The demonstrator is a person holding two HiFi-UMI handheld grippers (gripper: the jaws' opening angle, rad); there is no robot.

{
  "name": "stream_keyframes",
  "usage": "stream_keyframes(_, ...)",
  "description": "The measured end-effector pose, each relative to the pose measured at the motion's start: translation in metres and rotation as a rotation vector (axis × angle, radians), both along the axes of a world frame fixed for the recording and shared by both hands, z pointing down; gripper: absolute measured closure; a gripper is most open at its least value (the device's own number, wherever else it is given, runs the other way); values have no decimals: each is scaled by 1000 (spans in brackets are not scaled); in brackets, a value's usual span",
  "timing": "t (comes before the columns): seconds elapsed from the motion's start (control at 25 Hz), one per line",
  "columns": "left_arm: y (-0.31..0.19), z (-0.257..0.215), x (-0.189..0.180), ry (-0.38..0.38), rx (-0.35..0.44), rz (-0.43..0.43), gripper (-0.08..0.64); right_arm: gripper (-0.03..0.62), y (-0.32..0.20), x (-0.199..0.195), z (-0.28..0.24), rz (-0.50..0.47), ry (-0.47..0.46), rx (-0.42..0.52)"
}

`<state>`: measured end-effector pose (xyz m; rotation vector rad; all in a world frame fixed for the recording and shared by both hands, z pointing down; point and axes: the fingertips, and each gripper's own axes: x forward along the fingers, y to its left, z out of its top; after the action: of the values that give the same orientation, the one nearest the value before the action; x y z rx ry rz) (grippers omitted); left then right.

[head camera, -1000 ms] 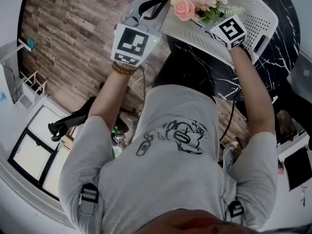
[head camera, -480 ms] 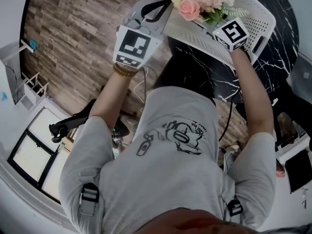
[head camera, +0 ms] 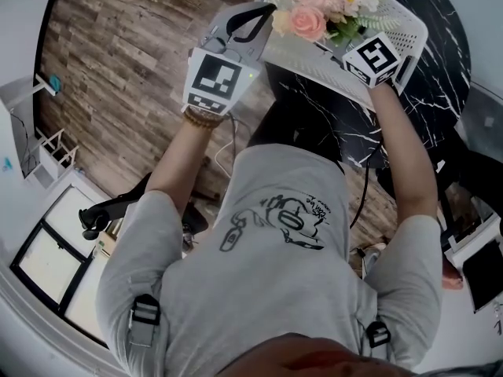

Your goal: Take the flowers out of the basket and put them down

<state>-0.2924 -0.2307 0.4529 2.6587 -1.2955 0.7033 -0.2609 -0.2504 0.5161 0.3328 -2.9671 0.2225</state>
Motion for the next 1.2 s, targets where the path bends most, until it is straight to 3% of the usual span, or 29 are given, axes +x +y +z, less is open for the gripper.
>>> stream_keyframes(0.72, 3, -77, 29, 21, 117, 29, 557, 190, 15, 8, -99, -41, -20, 74)
stream_keyframes(1.2, 8, -136, 44, 53, 183, 38, 557, 190, 24, 11, -168, -65, -59, 77)
